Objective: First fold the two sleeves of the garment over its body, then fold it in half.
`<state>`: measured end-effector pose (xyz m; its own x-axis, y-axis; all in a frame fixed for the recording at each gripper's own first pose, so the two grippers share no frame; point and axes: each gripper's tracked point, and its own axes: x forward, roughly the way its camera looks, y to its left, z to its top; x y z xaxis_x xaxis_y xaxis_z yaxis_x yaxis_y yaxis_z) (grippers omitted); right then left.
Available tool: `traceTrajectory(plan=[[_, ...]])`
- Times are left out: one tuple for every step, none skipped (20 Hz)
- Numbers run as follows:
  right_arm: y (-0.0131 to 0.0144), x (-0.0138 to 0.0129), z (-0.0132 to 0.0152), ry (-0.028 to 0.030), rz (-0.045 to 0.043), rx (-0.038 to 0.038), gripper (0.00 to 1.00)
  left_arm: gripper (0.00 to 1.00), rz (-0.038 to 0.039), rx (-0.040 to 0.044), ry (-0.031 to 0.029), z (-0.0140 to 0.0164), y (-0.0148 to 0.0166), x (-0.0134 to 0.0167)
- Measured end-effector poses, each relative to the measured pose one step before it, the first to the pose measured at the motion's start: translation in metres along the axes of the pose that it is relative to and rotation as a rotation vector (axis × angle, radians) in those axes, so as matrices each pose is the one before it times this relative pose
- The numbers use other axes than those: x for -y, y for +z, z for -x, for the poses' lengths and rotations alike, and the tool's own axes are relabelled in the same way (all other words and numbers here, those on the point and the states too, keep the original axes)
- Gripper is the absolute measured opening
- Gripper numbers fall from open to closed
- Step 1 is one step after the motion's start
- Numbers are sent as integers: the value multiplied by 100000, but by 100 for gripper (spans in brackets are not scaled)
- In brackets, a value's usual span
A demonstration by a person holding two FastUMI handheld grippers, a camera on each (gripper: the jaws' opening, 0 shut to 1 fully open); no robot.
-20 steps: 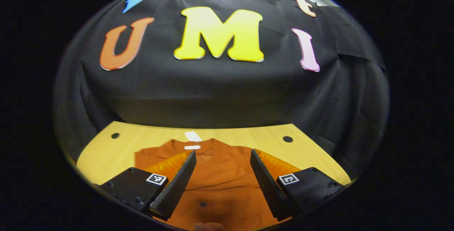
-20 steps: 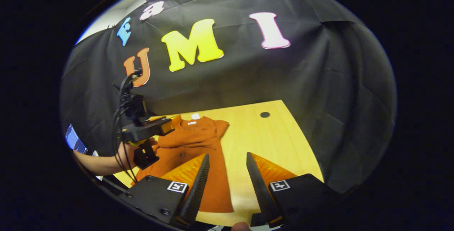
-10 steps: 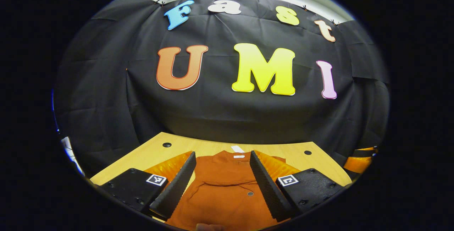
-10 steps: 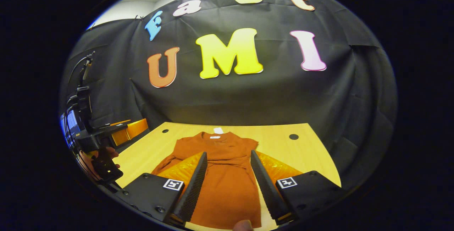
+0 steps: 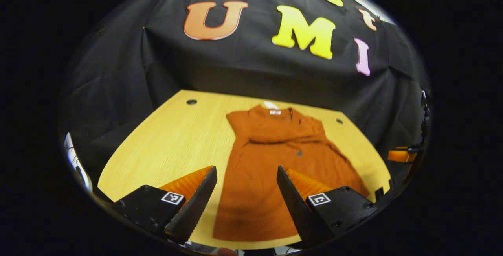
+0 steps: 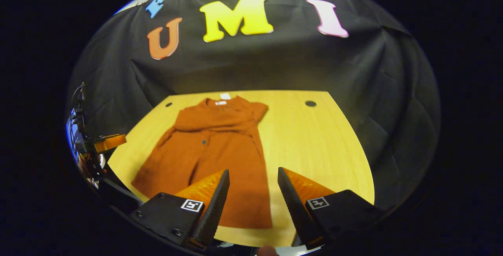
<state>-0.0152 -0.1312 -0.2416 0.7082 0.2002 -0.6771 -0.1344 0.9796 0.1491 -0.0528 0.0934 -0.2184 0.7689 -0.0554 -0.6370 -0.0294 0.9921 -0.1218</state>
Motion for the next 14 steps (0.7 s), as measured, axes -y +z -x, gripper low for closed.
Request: traceTrajectory(plan=[[-1665, 964, 206, -1016, -1435, -3409, 80, 99, 3828, -6741, -2980, 474, -2163, -194], [-1677, 512, -17, -635, -1165, -2887, 80, 99, 4590, -5675, -3107, 383, -2025, -213], [-1389, 514, -20, -683, 9, -2735, 80, 99, 4178, -4233, -2256, 232, -2015, -582], [-1187, 274, -238, -621, 359, -2356, 80, 99, 3696, -4369, -1258, 207, -1668, -630], [-931, 285, -247, -523, 85, -1808, 81, 99, 3124, -3100, -538, 94, -1240, -671], [-883, 294, -326, -686, 46, -1557, 81, 99, 2913, -3972, -689, 264, -1328, -572], [-562, 109, -289, -94, -65, -1331, 81, 99, 1620, -3485, -183, 136, -1155, -475], [-428, -92, -234, 12, -435, -905, 80, 99, 930, -2882, -125, 85, -863, -264], [-215, -128, -191, 197, -599, -699, 81, 99, 490, -1948, -724, -191, -607, 43], [-378, -163, -241, 18, -349, -667, 81, 100, 742, -1769, -774, -319, -391, 166], [-111, -48, -315, -159, -271, -361, 80, 99, 598, -1323, -600, -493, -404, 183], [-109, -27, -422, -654, -173, -133, 80, 99, 213, -303, -20, 63, 44, 283], [-118, -38, -330, -588, -266, -380, 80, 98, 157, 2291, -1175, -300, 387, 337], [-109, -180, -459, -74, -788, -127, 81, 96, 1336, -858, -91, -98, -1, 280]])
